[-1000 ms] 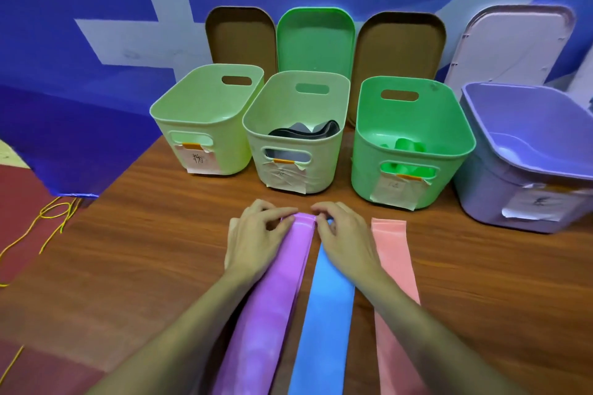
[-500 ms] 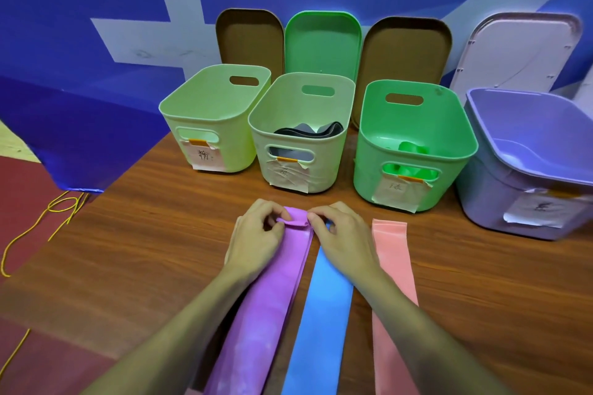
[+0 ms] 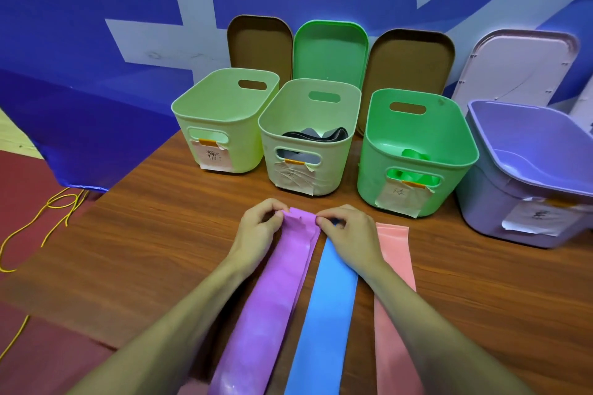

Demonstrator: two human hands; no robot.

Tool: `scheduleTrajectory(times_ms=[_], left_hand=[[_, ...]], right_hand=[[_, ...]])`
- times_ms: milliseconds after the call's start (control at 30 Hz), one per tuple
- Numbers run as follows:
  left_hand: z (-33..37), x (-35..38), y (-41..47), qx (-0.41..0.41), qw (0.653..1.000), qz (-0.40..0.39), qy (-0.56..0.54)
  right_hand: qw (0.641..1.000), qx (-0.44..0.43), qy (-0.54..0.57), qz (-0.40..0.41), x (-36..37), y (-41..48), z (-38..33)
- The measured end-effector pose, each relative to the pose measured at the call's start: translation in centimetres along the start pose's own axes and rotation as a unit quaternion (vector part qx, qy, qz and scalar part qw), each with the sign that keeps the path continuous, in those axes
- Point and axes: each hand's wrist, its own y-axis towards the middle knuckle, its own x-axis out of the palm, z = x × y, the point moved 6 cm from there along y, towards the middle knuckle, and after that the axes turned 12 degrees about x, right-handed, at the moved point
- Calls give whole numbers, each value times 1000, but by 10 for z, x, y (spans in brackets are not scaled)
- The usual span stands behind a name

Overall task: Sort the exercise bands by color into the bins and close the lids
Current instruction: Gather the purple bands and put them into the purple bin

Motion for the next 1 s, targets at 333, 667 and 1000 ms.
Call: scheduleTrajectory(times_ms=[333, 667, 1000], left_hand=[[-4, -84, -24, -90, 964, 192, -160], [-9, -76, -38, 0, 981, 137, 140], [-7, -80, -37, -26, 992, 98, 73]], right_hand=[[999, 37, -21, -1, -2, -2, -4], [966, 38, -256, 0, 8, -8, -38], [973, -98, -207, 15, -19, -29, -98]])
